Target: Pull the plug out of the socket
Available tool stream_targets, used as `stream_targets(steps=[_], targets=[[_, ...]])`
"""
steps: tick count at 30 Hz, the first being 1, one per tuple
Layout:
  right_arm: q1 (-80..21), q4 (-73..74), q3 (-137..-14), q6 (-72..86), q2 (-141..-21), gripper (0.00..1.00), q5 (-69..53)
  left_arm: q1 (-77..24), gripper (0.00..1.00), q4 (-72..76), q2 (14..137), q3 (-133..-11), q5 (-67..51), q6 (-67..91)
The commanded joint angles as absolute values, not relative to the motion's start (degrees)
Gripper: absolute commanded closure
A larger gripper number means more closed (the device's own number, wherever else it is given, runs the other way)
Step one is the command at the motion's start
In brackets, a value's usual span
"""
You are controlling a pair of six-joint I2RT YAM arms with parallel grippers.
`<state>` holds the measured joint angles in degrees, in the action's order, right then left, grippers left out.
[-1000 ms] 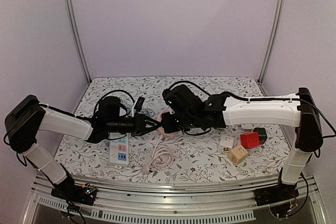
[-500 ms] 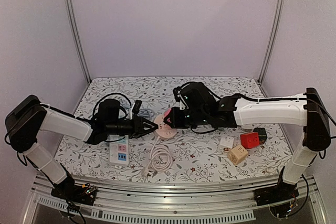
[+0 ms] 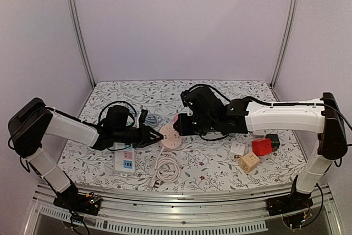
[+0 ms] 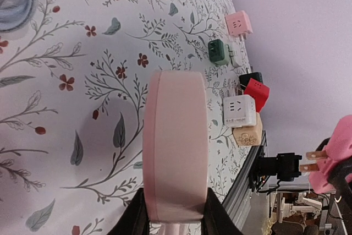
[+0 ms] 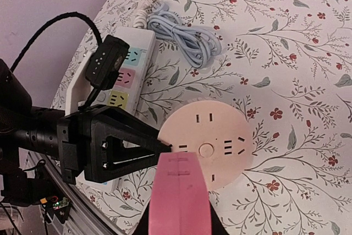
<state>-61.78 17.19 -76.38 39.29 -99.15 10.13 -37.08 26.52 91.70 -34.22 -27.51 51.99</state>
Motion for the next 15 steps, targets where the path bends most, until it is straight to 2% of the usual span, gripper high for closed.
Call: stream_targets(steps=[1,12,15], targets=[[-56.73,20.35,-72.71,42.64,-97.26,1.0,10.48,-34.95,1.0,24.68,94.81,-36.56,-28.29,47.8],[-46.1,19.8,-63.87,45.49,-99.83,0.99,2.64,-34.06,1.0,18.23,98.96,-41.63,-26.81,40.35],[-44.76,18.73,-62.24,45.19,-100.9,0.96,1.52,-34.01,0.9,14.35,98.86,-42.85,-24.25,38.22]])
